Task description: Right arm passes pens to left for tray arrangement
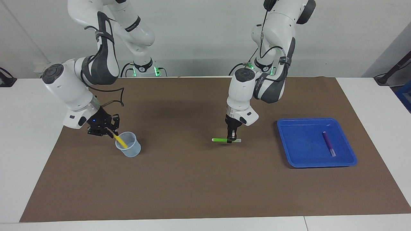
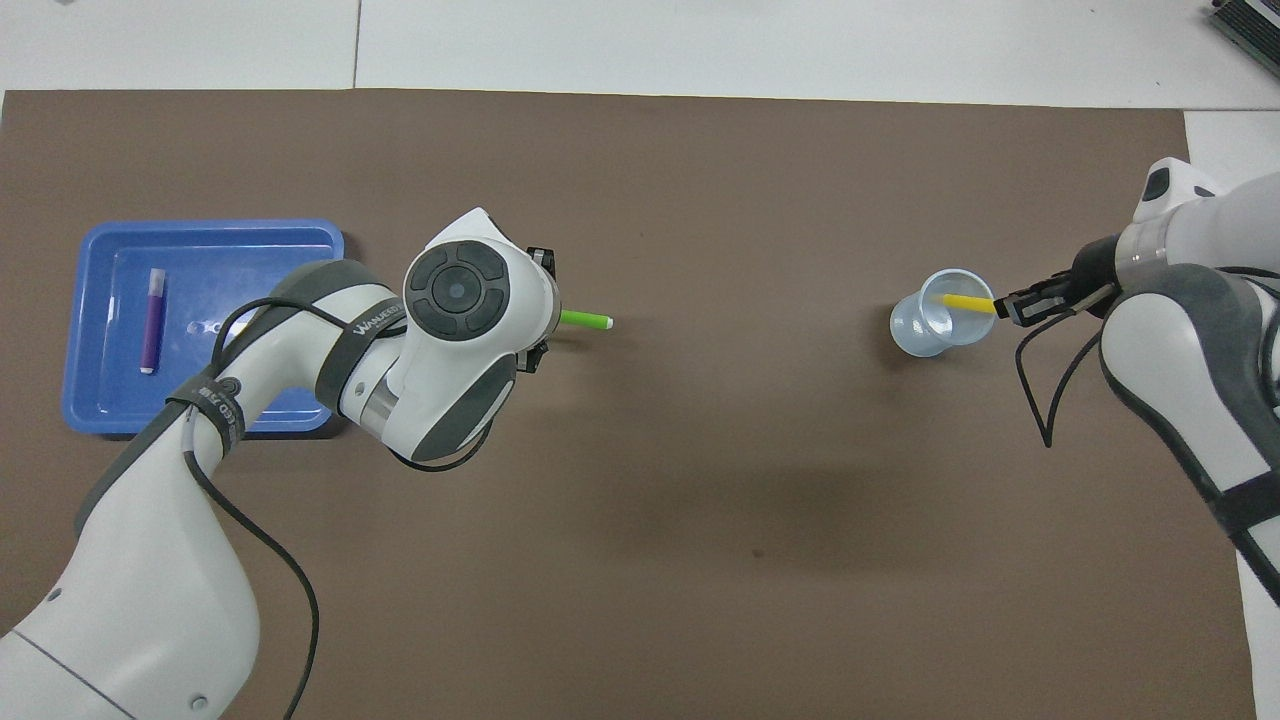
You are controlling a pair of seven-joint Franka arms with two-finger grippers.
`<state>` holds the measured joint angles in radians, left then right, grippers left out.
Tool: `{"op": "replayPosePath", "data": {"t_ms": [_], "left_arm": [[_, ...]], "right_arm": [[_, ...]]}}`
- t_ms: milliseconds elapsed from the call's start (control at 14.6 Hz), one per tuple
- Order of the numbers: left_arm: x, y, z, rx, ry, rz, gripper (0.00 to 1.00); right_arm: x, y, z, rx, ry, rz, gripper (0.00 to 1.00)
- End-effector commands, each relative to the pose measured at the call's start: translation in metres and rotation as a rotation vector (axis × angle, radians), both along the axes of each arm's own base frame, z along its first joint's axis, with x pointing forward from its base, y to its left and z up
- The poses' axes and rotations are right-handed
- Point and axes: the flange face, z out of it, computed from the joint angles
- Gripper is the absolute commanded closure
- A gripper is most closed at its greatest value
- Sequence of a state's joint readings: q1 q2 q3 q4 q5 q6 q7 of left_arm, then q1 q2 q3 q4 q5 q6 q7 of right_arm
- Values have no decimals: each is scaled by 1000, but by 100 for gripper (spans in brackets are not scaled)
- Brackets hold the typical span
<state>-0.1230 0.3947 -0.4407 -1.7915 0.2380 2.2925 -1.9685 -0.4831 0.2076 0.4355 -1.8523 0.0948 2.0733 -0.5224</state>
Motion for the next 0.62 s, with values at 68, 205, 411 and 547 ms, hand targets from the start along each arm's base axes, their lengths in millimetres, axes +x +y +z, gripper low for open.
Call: {"op": "replayPosePath", "data": {"t_ms": [68,205,411,547], "left_arm": [[16,65,34,-90,96,-189,100],[22,78,40,-95,99,-231,100],[25,89,55,-65,114,-400,100],[32,109,61,-42,110,-534,100]], "right_arm": [[-10,3,20,-28,27,20,100],[-17,5,28,-35,48,27,100],[-29,10,48,-51,67,38,100],[-36,14,62,-64,71,43,100]]}}
